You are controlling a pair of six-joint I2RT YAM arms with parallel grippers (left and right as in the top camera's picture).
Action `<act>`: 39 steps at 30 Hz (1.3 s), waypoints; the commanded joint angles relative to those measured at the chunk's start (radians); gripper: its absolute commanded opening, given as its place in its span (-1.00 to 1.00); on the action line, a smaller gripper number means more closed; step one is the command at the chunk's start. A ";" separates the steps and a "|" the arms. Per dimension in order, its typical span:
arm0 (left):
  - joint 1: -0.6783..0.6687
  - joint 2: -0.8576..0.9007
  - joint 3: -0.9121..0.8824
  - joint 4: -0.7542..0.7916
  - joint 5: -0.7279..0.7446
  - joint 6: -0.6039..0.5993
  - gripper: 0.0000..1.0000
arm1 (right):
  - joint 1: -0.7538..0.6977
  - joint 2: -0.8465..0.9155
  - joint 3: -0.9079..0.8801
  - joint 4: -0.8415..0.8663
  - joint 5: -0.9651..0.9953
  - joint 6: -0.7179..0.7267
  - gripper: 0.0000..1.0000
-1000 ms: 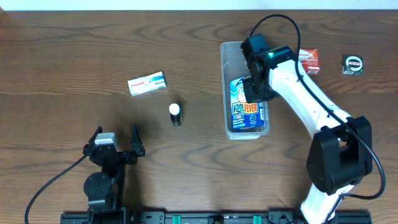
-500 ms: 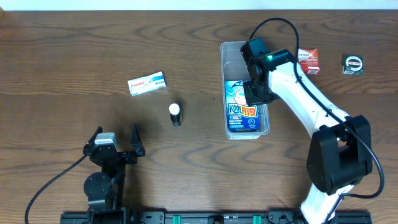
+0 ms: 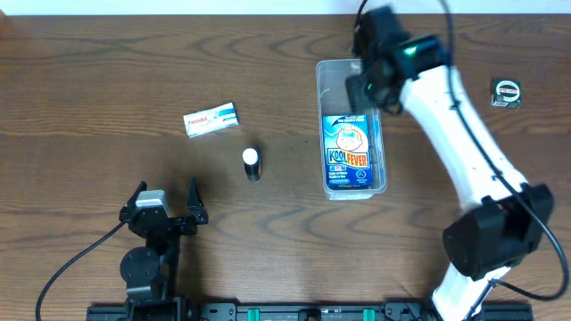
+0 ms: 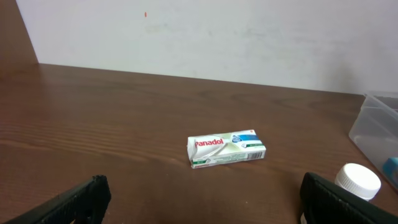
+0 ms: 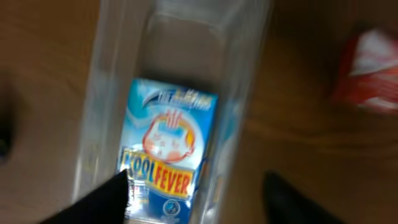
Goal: Pack container
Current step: 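Move the right gripper to the red Panadol ActiFast box and grasp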
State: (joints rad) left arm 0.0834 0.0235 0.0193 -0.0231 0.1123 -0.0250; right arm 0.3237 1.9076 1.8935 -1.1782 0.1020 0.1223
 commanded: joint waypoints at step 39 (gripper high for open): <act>0.002 0.000 -0.015 -0.036 0.008 0.010 0.96 | -0.468 0.451 0.034 0.351 -0.151 -0.267 0.99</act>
State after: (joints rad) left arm 0.0834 0.0235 0.0193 -0.0235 0.1120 -0.0250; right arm -0.1467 2.3291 1.9278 -0.8310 -0.0528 -0.1772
